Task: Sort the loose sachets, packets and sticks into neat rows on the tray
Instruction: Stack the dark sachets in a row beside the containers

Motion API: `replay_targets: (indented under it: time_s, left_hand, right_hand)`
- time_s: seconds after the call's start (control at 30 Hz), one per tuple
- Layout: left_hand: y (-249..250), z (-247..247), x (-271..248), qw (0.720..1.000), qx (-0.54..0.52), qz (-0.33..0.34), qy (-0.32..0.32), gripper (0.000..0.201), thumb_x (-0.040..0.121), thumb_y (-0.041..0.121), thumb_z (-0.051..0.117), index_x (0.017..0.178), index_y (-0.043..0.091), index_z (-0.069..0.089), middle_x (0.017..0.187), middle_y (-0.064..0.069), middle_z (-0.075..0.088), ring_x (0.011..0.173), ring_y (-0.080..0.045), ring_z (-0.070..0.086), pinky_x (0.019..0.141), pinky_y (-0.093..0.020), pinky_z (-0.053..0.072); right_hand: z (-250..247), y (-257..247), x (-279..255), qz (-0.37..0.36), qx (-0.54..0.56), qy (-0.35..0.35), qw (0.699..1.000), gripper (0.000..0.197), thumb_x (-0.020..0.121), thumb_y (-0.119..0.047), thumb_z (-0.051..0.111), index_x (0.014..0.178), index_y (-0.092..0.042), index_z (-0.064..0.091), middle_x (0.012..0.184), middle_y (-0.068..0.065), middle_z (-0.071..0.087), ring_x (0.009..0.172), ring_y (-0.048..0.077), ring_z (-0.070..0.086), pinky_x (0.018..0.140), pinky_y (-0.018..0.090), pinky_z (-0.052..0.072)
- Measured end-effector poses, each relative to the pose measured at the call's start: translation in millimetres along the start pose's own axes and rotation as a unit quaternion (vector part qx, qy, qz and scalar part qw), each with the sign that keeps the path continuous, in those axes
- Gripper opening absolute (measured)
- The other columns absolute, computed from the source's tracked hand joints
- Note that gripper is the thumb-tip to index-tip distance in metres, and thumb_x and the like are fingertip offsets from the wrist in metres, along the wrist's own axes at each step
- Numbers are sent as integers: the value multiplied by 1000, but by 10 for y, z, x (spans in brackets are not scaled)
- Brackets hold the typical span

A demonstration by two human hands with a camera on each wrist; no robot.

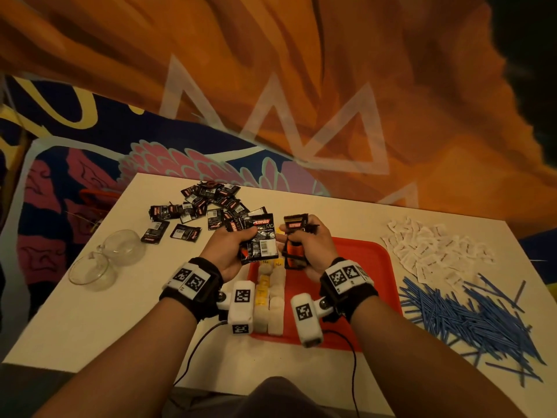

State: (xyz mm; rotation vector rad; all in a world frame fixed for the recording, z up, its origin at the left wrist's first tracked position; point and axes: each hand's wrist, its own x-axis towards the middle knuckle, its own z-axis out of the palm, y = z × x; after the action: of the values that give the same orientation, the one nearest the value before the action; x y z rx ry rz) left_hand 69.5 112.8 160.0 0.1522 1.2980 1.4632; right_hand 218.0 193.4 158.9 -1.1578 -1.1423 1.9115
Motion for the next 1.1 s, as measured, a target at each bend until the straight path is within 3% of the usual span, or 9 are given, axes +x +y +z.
replay_targets:
  time_s: [0.1,0.2,0.43,0.53,0.63,0.73,0.83,0.97,1.1]
  left_hand:
    - [-15,3,17,1000,-6,9,-4,31,93,-4,58,124,-2,60,104,-18,73,85,-28,74,64,-39,62]
    - [-27,39,4,1000,-5,13,-19,26,94,-3,57,120,-1,62,100,-16,74,87,-27,74,63,-35,60]
    - [9,47,11,999,-39,-10,-24,25,103,12,47,116,-2,62,108,-22,71,90,-31,72,70,-40,62]
    - [14,28,34,1000,-29,5,-5,24,104,7,42,120,-1,58,108,-22,72,95,-35,72,74,-44,62]
    - [-12,49,34,1000,-14,15,3,28,105,6,42,128,0,56,112,-24,70,102,-38,70,84,-50,58]
    - [-14,111,6,1000,-14,22,-7,27,102,3,46,125,-1,59,110,-23,71,93,-33,72,79,-46,61]
    - [-3,135,-18,999,-39,18,-19,28,100,1,44,123,-2,61,113,-21,69,93,-28,70,68,-36,61]
    - [4,74,-44,994,-98,-23,-34,38,102,21,48,132,-1,57,129,-22,63,110,-31,65,79,-37,60]
    - [-24,17,-7,999,-38,6,-22,17,100,5,50,112,1,63,109,-21,70,95,-31,71,79,-42,60]
  right_hand:
    - [4,-39,4,-20,-16,-3,1000,31,91,9,52,104,-19,55,100,24,63,75,27,63,65,39,55]
    - [80,32,23,-64,-157,-32,985,25,83,-18,76,98,-31,61,94,20,65,75,29,62,66,48,56]
    - [98,142,85,-93,-252,41,962,15,75,-21,78,84,-23,65,86,8,72,83,31,69,77,52,57]
    - [64,50,86,-128,-255,100,953,14,80,-10,73,86,-20,64,82,-2,69,76,18,67,72,26,58]
    - [140,-81,17,-200,-296,130,925,20,84,-4,67,90,-21,60,78,-11,61,69,1,56,54,3,40]
    - [292,-77,-56,-257,-406,65,875,20,85,-8,65,100,-22,61,93,-3,60,80,7,53,67,8,40]
    - [372,53,-75,-268,-505,6,820,23,89,-31,65,111,-26,58,103,-1,54,93,15,53,82,32,50]
    - [340,109,-83,-233,-534,-23,812,51,85,-56,64,127,-29,52,114,-1,50,101,13,51,86,29,48]
    - [270,87,-70,-218,-453,-60,862,43,84,-41,72,122,-33,54,106,-5,62,96,8,58,84,21,46]
